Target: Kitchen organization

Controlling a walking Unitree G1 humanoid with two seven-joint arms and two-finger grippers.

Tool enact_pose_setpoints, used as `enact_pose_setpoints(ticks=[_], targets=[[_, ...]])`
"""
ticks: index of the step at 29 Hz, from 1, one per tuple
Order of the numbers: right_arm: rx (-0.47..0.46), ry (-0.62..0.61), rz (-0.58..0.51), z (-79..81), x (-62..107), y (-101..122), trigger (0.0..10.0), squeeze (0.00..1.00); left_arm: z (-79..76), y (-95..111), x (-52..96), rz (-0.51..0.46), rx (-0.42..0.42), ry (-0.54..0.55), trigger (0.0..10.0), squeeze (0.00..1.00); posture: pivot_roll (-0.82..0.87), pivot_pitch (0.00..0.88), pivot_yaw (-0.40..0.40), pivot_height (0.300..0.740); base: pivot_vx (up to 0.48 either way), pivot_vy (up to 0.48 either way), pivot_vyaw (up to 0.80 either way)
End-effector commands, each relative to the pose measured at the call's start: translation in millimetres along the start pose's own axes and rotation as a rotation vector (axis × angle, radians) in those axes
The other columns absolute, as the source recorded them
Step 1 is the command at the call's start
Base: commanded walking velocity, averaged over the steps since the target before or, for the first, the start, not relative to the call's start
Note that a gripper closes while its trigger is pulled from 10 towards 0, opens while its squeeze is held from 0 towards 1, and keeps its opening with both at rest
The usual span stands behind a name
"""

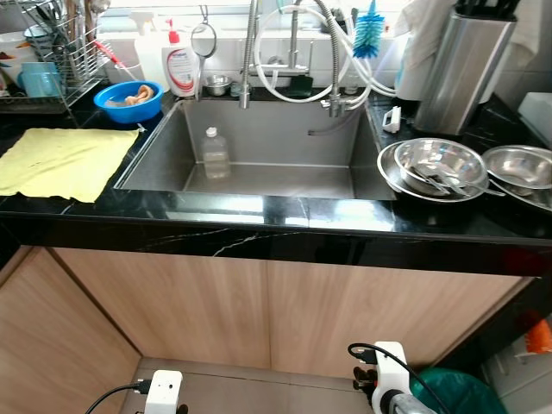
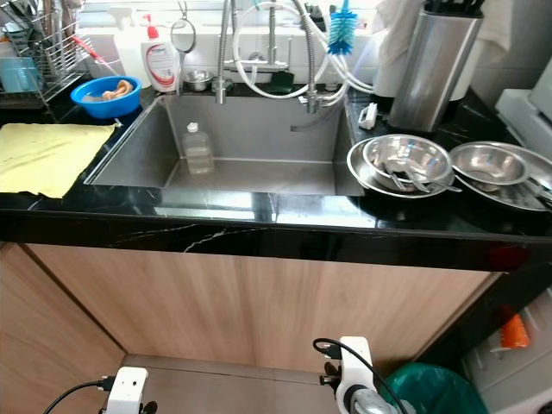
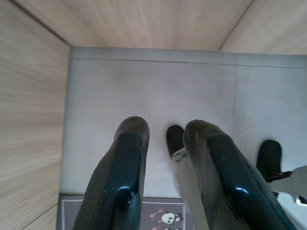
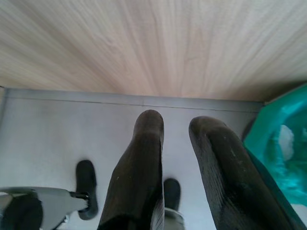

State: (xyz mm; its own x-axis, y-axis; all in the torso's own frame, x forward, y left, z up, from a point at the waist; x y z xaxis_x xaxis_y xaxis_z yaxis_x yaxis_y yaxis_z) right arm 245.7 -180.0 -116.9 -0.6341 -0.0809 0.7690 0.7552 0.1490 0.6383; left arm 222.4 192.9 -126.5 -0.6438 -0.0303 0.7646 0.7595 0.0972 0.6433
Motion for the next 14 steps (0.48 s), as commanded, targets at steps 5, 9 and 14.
enact_pose_setpoints(ticks=[5, 9, 14], targets=[[0.033, -0.028, 0.022, -14.9, 4.1, -8.6, 10.0, 0.0, -27.3, -8.1, -1.2, 0.029, -0.017, -0.044, 10.0, 0.0, -0.11, 0.0, -0.043, 0.74, 0.0, 0.0, 0.0], [0.044, -0.047, 0.023, -21.5, 5.9, -11.0, 10.0, 0.0, -42.4, -6.6, -2.1, 0.028, -0.042, -0.08, 10.0, 0.0, -0.12, 0.0, -0.012, 0.74, 0.0, 0.0, 0.0], [0.067, -0.032, 0.016, -19.6, 5.4, -8.5, 10.0, 0.0, -46.5, -1.5, -2.5, 0.02, -0.204, -0.144, 10.0, 0.0, -0.12, 0.0, 0.006, 0.74, 0.0, 0.0, 0.0]])
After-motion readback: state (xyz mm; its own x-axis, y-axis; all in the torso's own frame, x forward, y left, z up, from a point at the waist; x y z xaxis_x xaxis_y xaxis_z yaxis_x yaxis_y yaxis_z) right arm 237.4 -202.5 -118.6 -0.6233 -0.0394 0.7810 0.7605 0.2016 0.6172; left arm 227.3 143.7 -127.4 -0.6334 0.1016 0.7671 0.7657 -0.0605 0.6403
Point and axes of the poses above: a point about 5 cm out from each wrist's last joint towards the gripper, its own x axis pointing back from the gripper into the wrist, its own y axis along the axis of the wrist's last joint, z = x × y, the point moved 6 cm from there along -x, pointing out of the wrist towards the gripper, and after that the axes turned 10 degrees about x, right-handed, at the moved point
